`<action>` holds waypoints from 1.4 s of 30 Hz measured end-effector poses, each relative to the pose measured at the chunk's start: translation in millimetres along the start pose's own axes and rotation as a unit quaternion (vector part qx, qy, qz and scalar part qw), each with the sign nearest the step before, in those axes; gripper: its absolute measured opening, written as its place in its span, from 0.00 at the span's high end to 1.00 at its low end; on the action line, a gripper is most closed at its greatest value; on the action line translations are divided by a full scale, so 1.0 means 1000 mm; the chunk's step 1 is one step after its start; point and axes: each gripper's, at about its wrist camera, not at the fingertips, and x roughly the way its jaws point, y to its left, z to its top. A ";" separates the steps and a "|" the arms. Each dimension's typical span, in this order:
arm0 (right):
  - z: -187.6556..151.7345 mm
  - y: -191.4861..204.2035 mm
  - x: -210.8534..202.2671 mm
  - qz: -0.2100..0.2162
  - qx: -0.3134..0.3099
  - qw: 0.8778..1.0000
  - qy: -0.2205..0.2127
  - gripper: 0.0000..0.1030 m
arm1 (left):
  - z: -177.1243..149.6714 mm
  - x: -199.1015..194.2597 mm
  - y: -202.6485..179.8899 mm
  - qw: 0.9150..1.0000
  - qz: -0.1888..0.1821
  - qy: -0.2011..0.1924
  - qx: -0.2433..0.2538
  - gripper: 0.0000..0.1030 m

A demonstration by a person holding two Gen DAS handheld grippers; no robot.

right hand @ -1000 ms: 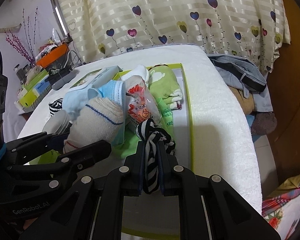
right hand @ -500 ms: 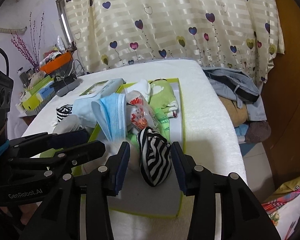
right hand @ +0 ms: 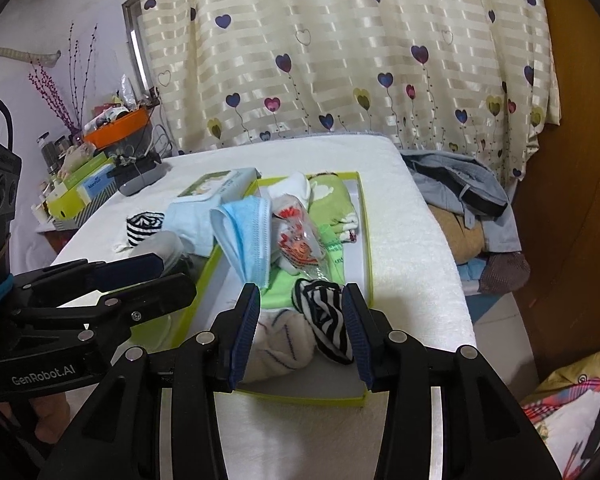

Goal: Organize soft objects
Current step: 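Open both grippers to drop the striped sock and bandage roll into the box, then withdraw both grippers from the box toward the white towel and striped sock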

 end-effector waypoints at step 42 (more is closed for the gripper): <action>0.005 0.114 -0.024 0.040 -0.076 0.996 -0.022 0.57 | -0.034 -0.091 0.097 0.994 0.062 -0.056 -0.071 0.52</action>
